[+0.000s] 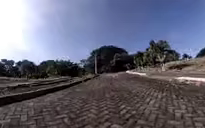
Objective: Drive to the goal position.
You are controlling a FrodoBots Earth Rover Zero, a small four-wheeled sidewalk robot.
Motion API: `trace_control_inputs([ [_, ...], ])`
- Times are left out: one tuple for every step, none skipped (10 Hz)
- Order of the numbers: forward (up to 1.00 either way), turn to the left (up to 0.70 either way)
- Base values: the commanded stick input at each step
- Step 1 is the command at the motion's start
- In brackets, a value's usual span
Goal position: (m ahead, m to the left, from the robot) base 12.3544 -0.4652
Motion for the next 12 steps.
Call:
trace_control_inputs([
  [1.0,0.0],
  [1.0,0.0],
  [1.0,0.0],
  [1.0,0.0],
  [1.0,0.0],
  [1.0,0.0],
  [1.0,0.0],
  [1.0,0.0],
  [1.0,0.0],
  [1.0,0.0],
  [1.0,0.0],
  [1.0,0.0],
])
